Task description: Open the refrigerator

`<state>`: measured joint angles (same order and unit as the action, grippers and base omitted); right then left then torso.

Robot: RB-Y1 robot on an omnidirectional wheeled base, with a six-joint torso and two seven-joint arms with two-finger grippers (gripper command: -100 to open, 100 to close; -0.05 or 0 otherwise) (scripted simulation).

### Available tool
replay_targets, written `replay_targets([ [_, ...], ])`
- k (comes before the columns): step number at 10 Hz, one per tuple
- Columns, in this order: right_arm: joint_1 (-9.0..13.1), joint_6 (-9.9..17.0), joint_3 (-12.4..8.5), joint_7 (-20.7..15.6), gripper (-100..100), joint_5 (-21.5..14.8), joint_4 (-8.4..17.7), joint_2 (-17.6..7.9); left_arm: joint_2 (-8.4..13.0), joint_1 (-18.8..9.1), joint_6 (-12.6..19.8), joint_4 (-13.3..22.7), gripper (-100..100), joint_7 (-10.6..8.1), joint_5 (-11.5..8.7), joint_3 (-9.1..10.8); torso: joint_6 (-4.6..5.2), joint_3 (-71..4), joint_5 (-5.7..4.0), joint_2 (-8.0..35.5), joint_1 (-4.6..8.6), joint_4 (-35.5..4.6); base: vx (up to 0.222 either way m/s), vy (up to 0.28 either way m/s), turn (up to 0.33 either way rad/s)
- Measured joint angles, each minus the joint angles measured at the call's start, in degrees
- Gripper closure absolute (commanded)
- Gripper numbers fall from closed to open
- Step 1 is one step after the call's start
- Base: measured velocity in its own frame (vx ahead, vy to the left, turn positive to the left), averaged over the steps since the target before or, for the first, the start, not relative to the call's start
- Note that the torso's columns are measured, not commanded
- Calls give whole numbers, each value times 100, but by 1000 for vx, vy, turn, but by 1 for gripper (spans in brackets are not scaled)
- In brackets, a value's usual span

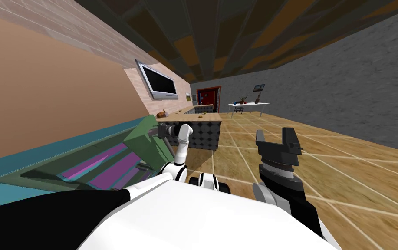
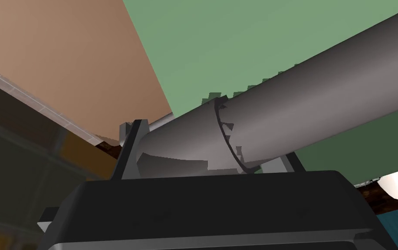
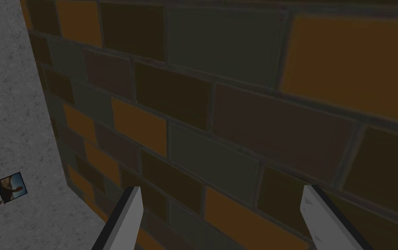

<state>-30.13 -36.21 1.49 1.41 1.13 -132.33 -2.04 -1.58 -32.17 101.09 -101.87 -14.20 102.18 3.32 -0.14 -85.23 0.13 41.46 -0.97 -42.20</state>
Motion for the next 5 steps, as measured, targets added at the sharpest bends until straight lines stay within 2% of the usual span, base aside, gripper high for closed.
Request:
replay_targets([
  [3, 0, 0, 0, 0, 0, 0, 0, 0, -9, -54, 217, 51, 100, -35, 499, 467, -15, 25, 14, 36, -38, -9, 67, 38, -434],
  [4, 0, 0, 0, 0, 0, 0, 0, 0, -7, -50, 288, 15, 100, -14, 678, 617, -24, 31, 15, 49, -47, -14, 42, 31, -300],
  [5, 0, 0, 0, 0, 0, 0, 0, 0, -12, -40, 309, -19, 100, -9, 803, 750, -32, 43, 21, 67, -48, -14, 16, 2, -63],
])
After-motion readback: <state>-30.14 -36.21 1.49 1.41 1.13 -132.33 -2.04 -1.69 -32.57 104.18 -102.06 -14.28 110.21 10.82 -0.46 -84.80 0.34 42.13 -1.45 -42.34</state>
